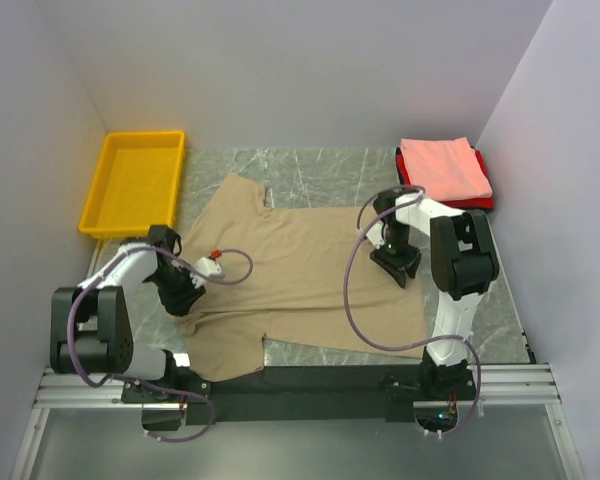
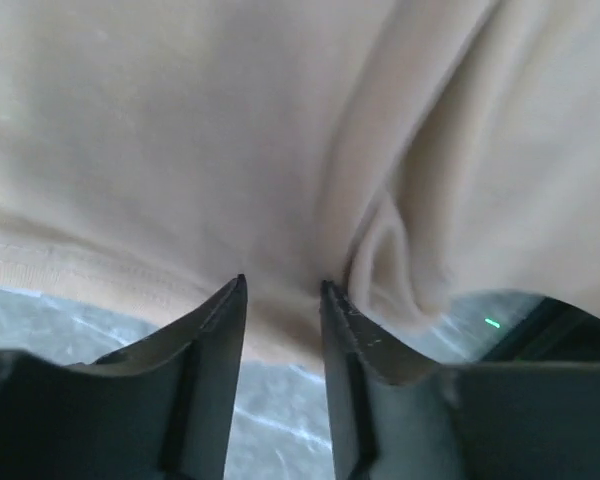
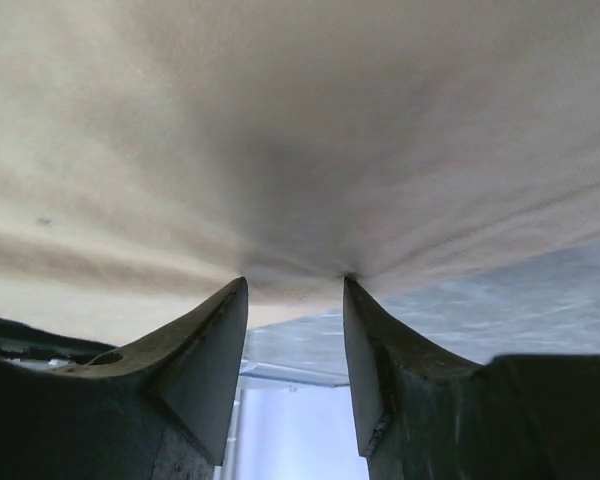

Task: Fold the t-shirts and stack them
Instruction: Flatten the tshirt out

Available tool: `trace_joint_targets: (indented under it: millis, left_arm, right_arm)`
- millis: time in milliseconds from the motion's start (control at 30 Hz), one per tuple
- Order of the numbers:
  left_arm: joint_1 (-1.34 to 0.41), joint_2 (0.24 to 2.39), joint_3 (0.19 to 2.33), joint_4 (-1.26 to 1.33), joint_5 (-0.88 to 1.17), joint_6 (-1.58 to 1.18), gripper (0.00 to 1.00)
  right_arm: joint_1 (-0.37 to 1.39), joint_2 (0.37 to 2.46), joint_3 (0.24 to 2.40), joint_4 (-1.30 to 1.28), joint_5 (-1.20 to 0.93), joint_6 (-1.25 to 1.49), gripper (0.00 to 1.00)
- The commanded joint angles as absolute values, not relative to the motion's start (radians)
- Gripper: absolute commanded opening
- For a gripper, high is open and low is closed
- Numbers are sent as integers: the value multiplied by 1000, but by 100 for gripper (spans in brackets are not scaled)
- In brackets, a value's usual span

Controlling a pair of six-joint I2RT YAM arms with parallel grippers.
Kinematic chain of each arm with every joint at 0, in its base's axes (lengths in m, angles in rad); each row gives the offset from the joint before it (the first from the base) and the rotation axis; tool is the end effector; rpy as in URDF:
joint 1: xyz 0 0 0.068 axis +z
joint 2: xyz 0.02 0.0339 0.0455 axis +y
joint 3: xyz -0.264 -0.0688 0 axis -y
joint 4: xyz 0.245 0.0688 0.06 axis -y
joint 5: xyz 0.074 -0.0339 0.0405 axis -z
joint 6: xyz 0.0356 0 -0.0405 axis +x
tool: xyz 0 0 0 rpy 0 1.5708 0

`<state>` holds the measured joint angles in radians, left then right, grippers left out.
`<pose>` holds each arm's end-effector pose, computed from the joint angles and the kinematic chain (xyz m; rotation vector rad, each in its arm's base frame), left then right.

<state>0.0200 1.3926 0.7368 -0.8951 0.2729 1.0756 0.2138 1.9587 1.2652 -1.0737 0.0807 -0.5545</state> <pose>0.2063 -0.0055 0.1632 1.4965 2.5589 -0.3321 0.3185 0.0662 0.1400 1.1103 -2.7155 0.0677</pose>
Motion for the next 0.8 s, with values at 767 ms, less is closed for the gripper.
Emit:
trace_joint_targets:
  millis: [767]
  left_arm:
    - [8, 2272, 1879, -549, 298, 279, 27]
  right_arm:
    - [186, 2368, 2046, -908, 106, -408, 18]
